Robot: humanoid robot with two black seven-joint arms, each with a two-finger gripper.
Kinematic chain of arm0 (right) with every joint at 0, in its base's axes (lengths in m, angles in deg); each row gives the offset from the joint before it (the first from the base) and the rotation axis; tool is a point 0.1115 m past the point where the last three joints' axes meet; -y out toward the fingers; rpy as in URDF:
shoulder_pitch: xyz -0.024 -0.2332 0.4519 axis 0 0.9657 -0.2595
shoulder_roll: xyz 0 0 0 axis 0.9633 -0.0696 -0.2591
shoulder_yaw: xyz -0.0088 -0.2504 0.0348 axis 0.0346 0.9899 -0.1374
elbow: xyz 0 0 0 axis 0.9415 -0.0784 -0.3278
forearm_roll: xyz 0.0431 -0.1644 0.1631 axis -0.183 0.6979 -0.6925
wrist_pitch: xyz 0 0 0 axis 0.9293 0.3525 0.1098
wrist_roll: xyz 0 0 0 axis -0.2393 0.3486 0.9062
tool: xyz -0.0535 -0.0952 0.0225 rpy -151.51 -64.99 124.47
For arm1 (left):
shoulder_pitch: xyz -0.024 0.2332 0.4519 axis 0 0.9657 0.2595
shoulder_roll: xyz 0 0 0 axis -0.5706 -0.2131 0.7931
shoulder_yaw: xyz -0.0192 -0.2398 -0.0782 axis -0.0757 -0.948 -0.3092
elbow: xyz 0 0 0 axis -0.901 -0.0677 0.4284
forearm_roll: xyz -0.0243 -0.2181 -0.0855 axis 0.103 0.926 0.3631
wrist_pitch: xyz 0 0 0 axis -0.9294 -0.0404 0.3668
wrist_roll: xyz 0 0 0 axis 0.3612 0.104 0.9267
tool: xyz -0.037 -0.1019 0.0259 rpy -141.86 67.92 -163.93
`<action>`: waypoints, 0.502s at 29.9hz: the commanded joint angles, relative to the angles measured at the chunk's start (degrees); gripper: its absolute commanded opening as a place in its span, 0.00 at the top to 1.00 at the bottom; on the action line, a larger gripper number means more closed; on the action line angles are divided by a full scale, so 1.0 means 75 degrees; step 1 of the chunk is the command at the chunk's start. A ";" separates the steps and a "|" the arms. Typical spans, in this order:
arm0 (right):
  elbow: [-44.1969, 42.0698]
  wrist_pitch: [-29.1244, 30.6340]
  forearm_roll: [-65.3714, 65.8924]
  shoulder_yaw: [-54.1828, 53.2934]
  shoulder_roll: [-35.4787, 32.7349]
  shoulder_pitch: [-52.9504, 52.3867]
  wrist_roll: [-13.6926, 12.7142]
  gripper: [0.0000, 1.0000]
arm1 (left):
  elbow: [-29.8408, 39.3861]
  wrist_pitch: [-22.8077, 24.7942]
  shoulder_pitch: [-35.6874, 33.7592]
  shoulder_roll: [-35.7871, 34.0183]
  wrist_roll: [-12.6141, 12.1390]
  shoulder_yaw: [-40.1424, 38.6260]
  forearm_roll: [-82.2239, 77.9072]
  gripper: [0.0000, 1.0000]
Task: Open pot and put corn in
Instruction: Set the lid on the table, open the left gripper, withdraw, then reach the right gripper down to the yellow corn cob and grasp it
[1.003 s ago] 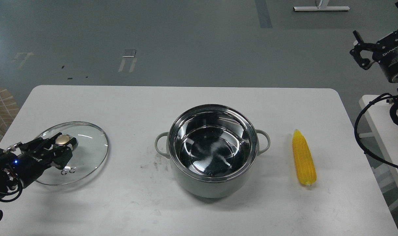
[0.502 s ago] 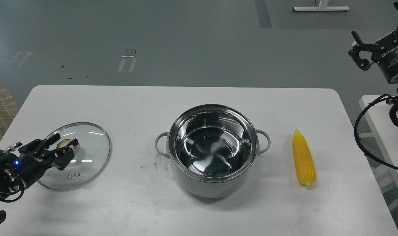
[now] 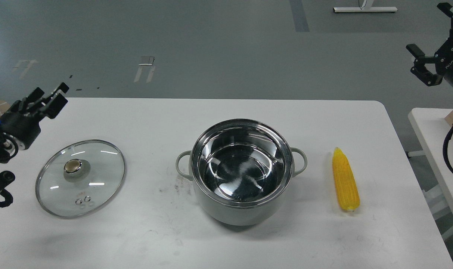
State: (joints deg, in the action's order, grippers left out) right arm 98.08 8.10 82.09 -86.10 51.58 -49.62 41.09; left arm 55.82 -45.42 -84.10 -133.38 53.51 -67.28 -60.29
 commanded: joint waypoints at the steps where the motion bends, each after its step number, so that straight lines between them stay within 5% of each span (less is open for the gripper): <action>1: 0.0562 0.0000 0.0993 0.0528 -0.0398 0.0099 -0.0081 0.00 | -0.0002 0.1084 -0.1066 0.0114 0.0002 -0.0032 0.2365 0.03; 10: 0.2977 0.0000 0.3607 0.2370 -0.2005 0.0498 -0.0116 0.00 | -0.0002 0.4016 -0.2405 0.0700 0.0002 -0.0453 0.6790 0.02; 15: 0.3881 0.0000 0.5003 0.3003 -0.2076 0.0907 -0.0643 0.00 | 0.0045 0.5505 -0.2417 0.1216 -0.0098 -0.1543 0.7472 0.02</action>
State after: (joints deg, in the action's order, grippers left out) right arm 124.27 8.11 115.16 -66.04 36.17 -44.40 38.28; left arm 55.79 -9.13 -102.17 -126.47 53.39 -75.01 -5.79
